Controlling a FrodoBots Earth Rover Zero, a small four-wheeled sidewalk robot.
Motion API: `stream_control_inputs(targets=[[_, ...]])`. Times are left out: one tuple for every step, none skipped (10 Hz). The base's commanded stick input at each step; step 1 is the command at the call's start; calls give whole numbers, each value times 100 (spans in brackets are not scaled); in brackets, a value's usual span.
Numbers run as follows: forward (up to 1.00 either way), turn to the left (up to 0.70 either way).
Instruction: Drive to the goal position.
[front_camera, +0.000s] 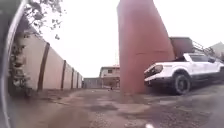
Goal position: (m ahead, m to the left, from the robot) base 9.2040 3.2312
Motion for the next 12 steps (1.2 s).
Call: stream_control_inputs(targets=[[100,0],[100,0],[100,0],[100,0],[100,0],[100,0],[100,0],[100,0],[100,0],[100,20],[100,40],[100,40]])
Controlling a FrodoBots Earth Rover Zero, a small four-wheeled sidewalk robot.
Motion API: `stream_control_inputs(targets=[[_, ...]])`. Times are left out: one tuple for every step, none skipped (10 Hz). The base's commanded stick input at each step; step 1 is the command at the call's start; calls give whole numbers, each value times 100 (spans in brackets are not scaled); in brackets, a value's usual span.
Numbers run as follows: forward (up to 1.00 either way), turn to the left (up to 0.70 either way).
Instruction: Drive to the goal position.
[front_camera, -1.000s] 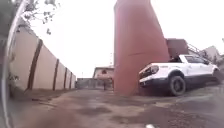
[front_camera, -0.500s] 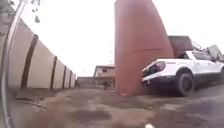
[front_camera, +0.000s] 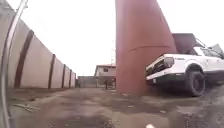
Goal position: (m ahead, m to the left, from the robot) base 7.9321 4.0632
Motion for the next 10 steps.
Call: stream_control_inputs(targets=[[100,39],[100,37],[100,37],[100,27],[100,10],[100,0],[100,0],[100,0],[100,0],[100,0]])
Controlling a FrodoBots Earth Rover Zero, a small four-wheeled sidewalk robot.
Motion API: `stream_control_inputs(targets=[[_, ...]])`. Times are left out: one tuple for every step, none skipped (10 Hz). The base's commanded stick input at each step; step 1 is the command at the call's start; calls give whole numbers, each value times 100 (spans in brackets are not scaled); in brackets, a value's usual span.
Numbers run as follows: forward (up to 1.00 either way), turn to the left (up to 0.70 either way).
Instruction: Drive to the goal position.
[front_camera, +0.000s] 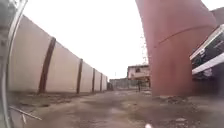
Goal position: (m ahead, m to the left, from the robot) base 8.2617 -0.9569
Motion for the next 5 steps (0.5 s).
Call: stream_control_inputs(targets=[[100,0],[100,0],[100,0],[100,0],[100,0]])
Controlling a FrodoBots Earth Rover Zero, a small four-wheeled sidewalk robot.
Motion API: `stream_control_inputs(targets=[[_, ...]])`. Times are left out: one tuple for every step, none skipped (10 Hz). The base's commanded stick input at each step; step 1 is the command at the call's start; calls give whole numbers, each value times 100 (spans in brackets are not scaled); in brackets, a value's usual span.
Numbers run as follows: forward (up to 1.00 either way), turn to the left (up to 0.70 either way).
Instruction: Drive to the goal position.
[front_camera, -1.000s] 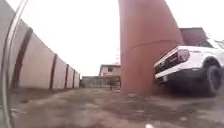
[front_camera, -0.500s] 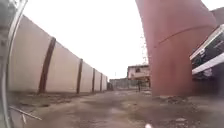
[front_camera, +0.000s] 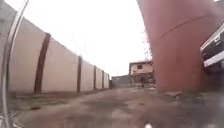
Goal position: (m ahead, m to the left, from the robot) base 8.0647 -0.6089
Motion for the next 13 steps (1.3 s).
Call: stream_control_inputs(targets=[[100,0],[100,0],[100,0],[100,0],[100,0],[100,0],[100,0],[100,0],[100,0],[100,0],[100,0],[100,0],[100,0]])
